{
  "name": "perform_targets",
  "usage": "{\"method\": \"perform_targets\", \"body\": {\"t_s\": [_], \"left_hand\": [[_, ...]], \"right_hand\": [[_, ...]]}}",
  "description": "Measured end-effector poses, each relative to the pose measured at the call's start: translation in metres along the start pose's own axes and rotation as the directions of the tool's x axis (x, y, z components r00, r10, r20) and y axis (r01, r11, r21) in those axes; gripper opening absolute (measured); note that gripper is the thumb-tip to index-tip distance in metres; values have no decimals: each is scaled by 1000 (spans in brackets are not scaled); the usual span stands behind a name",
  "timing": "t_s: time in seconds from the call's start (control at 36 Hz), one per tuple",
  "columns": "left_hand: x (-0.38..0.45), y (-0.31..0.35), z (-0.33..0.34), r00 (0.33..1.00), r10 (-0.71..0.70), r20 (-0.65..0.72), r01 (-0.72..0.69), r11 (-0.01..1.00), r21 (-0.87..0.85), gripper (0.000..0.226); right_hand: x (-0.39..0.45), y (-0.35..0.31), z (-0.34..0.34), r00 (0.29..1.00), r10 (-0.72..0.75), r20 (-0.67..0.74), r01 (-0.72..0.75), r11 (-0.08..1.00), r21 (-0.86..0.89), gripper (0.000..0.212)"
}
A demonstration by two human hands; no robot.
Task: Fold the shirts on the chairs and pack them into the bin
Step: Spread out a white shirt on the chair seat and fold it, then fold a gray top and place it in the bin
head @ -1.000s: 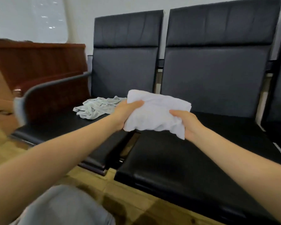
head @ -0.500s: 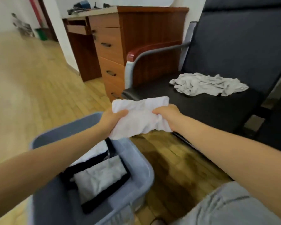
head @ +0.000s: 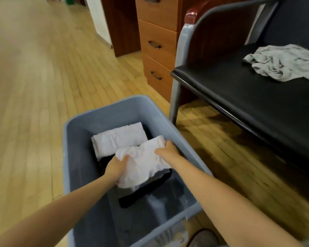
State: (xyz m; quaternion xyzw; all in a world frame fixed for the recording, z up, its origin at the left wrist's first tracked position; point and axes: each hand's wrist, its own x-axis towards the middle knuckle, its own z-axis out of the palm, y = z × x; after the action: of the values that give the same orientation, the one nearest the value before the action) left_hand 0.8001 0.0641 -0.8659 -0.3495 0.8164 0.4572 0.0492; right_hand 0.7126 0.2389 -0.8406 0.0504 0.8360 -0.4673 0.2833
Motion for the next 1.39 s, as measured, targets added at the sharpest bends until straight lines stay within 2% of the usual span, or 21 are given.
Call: {"method": "perform_targets", "body": {"t_s": [0.08,0.14,0.17,0.22,0.28,0.31,0.36,0.44,0.56,0.67,0.75,0.81,0.92,0.97,1.08,1.17,1.22,1.28,1.31,1.39], "left_hand": [[25,-26,3,990,-139,26,127,955,268,43],[35,-34,0,989,-101,110,24,836,549,43],[41,-38,0,993,-82,84,20,826,564,42],[42,-31,-4,996,61,-71,-18,871,492,33],[38,-7,-5,984,152,-97,-104,919,380,18],[34,9,-5,985,149,-90,-113,940,323,22],[28,44,0,970,231,-70,-199,928,314,30],[21,108,9,937,347,-39,-337,927,164,34],[-4,217,42,847,532,19,-527,843,-108,38],[-31,307,84,712,701,52,-685,708,-173,42],[-40,351,124,615,780,113,-777,624,-77,35],[-39,373,155,597,788,152,-794,607,-30,27],[-37,401,201,642,752,151,-764,645,38,28],[-37,414,222,640,757,130,-768,634,91,31],[-36,423,244,534,837,123,-834,496,242,32],[-31,424,249,526,842,120,-843,498,202,29],[-30,424,250,530,842,106,-843,509,170,27],[-29,423,251,522,848,91,-847,502,176,27],[-28,424,250,527,846,86,-844,508,170,28],[-31,424,248,553,829,87,-832,543,118,35]], "right_hand": [[11,10,7,998,19,57,-10,987,-163,70],[18,17,9,996,-12,85,33,969,-244,65],[18,17,7,994,-41,98,66,964,-259,58],[16,12,-2,986,-117,120,143,961,-235,45],[6,-1,-20,963,-244,113,255,962,-94,41],[-1,-10,-30,942,-325,84,324,946,19,31],[-20,-32,-55,896,-444,-25,440,877,191,10],[-49,-67,-98,833,-528,-166,553,800,232,26],[-70,-86,-179,772,-526,-356,606,778,164,38],[-69,-74,-265,727,-439,-529,526,850,17,36],[-60,-49,-328,696,-319,-644,408,913,-12,32],[-49,-30,-369,659,-264,-704,331,942,-43,27],[-34,-6,-429,639,-229,-734,102,972,-214,29],[-22,0,-457,606,-239,-758,20,958,-287,32],[6,-2,-495,548,-313,-776,-74,905,-418,43],[26,-10,-511,586,-343,-734,-99,869,-485,56],[39,-10,-515,677,-311,-666,-89,864,-495,71],[53,-2,-510,770,-260,-582,-117,840,-530,77],[56,3,-505,780,-262,-569,-146,807,-572,74],[47,11,-489,739,-337,-583,-153,759,-633,66]]}}
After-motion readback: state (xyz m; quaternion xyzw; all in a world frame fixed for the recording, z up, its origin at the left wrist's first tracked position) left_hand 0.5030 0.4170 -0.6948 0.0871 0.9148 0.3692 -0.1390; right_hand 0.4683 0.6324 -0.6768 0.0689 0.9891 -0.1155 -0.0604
